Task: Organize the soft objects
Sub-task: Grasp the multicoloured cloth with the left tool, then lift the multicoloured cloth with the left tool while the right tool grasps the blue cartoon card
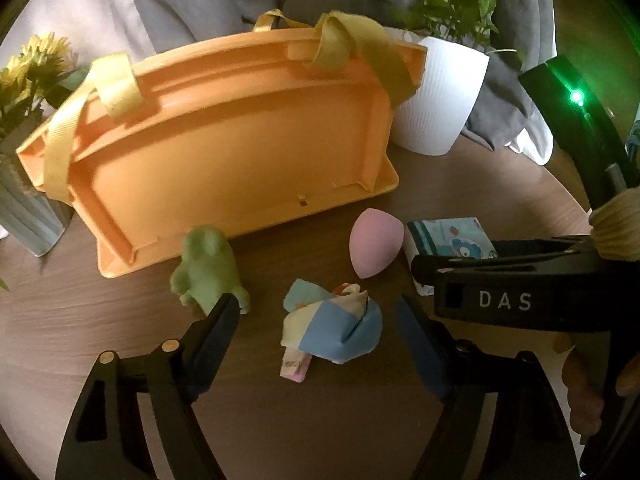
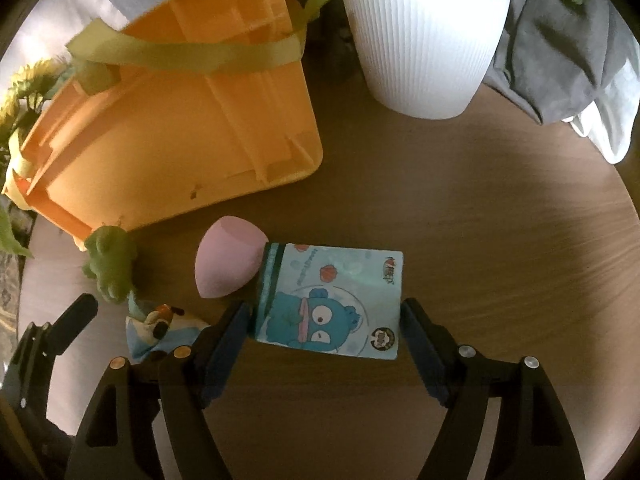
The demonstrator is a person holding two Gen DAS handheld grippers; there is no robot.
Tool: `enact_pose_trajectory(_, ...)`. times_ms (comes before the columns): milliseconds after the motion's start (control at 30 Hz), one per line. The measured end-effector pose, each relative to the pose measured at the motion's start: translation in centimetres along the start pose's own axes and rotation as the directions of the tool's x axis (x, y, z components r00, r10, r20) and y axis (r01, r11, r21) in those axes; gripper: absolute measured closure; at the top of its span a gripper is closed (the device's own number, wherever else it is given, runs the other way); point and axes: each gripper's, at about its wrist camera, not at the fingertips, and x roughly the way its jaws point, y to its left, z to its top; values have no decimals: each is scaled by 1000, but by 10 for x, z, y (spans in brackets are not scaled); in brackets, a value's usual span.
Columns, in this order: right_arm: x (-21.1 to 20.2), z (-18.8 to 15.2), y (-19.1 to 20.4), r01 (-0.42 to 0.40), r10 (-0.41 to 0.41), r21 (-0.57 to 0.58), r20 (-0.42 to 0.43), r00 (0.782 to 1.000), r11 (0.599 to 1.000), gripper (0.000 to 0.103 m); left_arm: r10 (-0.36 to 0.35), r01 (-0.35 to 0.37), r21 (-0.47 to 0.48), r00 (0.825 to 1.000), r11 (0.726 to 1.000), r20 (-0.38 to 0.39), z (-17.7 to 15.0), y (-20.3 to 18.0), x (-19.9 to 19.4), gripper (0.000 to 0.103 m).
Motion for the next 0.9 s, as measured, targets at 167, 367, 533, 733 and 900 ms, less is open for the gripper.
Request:
enact_pose_trajectory(167, 2, 1, 0, 3, -3, -10, 2, 1000, 1000, 26, -19, 19, -8, 1000, 1000, -20, 0, 0, 7, 40)
enact_pose_trajectory(367, 5, 2, -3, 6, -6, -11, 8, 1000, 1000, 26, -45, 45, -32, 999, 999, -29, -3, 4, 8, 53)
enact_pose_trajectory(533, 4, -2, -2, 2, -2, -8, 15, 1000, 1000, 28, -44, 43, -37, 999, 998, -19, -5, 4, 4, 54)
enact_pose_trajectory(733, -3, -6, -5, -10, 10, 2, 21, 1000, 1000, 28, -33, 34, -64, 999, 997, 8, -1, 6, -8, 55)
enact_pose_trajectory(900, -11, -9, -4, -25, 25, -3, 38, 999, 1000, 28, -15, 18, -72, 999, 997, 35, 2, 6, -19, 55)
